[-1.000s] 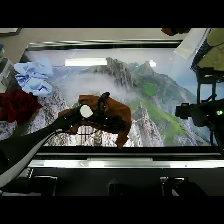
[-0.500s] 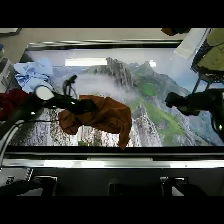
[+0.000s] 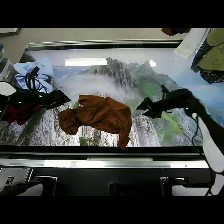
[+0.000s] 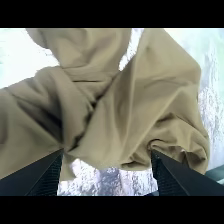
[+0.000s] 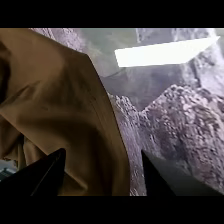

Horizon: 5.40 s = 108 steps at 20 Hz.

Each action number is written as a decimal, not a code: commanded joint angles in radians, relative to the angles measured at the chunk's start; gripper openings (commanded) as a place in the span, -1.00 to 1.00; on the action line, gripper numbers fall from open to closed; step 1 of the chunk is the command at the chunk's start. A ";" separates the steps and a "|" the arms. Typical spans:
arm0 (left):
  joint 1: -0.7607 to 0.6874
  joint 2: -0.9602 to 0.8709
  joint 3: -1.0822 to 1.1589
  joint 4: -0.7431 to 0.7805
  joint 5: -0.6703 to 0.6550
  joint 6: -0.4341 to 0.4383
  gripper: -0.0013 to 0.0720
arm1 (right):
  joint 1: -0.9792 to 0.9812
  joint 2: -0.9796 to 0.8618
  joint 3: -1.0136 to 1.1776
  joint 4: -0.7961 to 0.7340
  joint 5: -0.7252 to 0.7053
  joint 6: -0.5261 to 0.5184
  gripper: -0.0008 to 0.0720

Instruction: Fold the clothes and pants, and hang the long-sleeved shirts on hangers.

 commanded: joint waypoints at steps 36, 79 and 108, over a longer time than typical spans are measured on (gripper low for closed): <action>0.193 -0.105 -0.463 -0.090 0.357 0.154 0.17 | 0.097 -0.053 0.001 0.115 0.023 -0.122 -0.89; 0.021 -0.181 0.312 0.130 0.562 0.064 -0.92 | 0.097 0.010 0.526 -0.611 -0.144 0.407 -0.89; 0.478 0.006 -0.190 0.098 -0.026 0.009 0.58 | -0.286 0.023 -0.118 -0.035 -0.199 -0.257 0.34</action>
